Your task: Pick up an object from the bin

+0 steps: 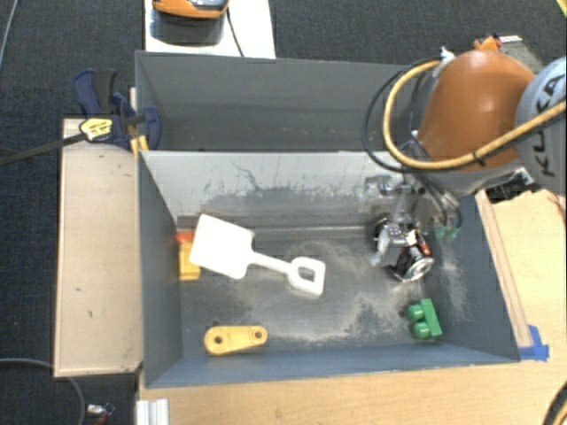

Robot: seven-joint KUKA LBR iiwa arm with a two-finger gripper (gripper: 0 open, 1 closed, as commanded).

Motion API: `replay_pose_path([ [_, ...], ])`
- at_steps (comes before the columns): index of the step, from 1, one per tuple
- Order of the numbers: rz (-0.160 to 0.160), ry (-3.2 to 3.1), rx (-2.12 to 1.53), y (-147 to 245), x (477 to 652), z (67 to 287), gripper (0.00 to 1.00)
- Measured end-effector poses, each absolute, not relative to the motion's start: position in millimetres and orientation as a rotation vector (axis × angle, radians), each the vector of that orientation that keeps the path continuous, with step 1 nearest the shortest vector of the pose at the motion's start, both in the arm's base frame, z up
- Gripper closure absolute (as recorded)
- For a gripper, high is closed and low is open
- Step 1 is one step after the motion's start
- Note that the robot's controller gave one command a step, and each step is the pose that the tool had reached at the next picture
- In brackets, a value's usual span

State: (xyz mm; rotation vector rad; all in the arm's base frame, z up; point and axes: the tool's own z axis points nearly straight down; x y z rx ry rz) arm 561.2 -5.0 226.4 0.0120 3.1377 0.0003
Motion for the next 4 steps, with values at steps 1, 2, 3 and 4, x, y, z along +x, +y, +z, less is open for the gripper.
replay_pose_path([
  [1, 0.000, 3.129, -0.052, 52, 558.3, 172, 0.00],
  [2, -0.001, 3.118, -0.248, 59, 560.3, 139, 0.00],
  [3, 0.002, 3.130, 0.057, 98, 560.9, 96, 0.00],
  [4, -0.005, 3.122, 0.070, 59, 536.0, 72, 1.00],
])
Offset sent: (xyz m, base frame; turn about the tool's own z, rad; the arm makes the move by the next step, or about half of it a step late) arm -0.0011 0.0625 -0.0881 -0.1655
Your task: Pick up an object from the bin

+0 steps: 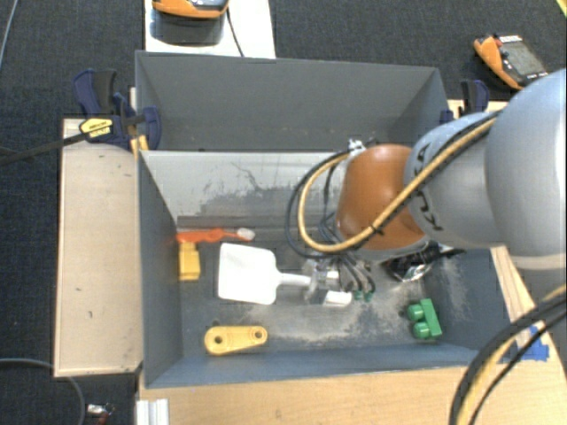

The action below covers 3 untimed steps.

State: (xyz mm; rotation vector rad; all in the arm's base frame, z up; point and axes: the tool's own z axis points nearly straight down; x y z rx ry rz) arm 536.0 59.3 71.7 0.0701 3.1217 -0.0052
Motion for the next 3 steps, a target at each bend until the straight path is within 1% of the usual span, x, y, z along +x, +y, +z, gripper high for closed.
replay_pose_path([
  [1, -0.004, 3.121, 0.070, 60, 536.1, 72, 1.00],
  [2, -0.005, 3.126, 0.103, 56, 534.7, 130, 1.00],
  [3, -0.007, 3.119, 0.096, 13, 548.3, 194, 1.00],
])
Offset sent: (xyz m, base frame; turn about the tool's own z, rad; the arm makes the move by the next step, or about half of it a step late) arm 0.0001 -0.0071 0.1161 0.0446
